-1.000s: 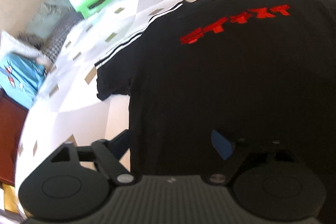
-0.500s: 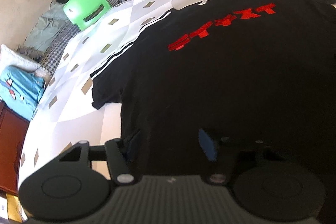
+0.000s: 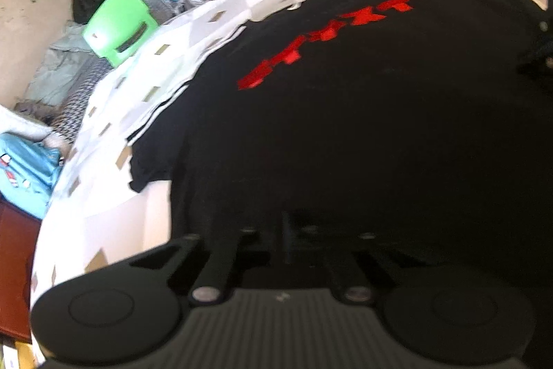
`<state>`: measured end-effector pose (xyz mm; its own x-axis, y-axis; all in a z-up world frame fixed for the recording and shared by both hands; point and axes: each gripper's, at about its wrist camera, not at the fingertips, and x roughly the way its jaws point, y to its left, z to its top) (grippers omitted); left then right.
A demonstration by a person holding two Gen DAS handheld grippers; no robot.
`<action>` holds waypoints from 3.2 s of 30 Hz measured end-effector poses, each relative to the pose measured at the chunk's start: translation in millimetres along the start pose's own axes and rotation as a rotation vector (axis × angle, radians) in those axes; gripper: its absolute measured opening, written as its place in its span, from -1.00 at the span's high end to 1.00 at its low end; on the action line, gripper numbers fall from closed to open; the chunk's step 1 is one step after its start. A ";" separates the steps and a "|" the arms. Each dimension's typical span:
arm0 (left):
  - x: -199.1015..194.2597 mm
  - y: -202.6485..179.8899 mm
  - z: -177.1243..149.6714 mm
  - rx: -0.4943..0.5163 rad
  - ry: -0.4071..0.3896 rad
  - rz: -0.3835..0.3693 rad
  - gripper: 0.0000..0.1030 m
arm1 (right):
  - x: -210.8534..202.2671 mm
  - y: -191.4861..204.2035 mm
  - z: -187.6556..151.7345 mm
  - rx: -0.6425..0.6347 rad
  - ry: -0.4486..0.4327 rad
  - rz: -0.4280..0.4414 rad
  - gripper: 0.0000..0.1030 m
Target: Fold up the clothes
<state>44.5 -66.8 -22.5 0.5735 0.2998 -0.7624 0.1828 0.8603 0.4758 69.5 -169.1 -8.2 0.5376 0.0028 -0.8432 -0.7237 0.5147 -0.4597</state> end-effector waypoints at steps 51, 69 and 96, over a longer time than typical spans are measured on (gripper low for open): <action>1.4 8.7 5.8 -0.077 0.018 -0.033 1.00 | 0.3 -4.7 0.7 -0.003 0.011 0.039 0.87; 1.9 12.7 7.3 -0.116 0.026 -0.038 1.00 | 1.9 -10.6 1.3 0.086 0.010 0.051 0.89; 10.9 105.3 31.7 -0.508 0.033 -0.073 -0.26 | -3.7 -98.6 5.3 0.569 -0.098 -0.032 0.44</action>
<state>95.3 14.0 33.2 0.5468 0.2372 -0.8030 -0.1942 0.9688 0.1539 141.1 -215.3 41.7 0.6126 0.0450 -0.7891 -0.3742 0.8959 -0.2395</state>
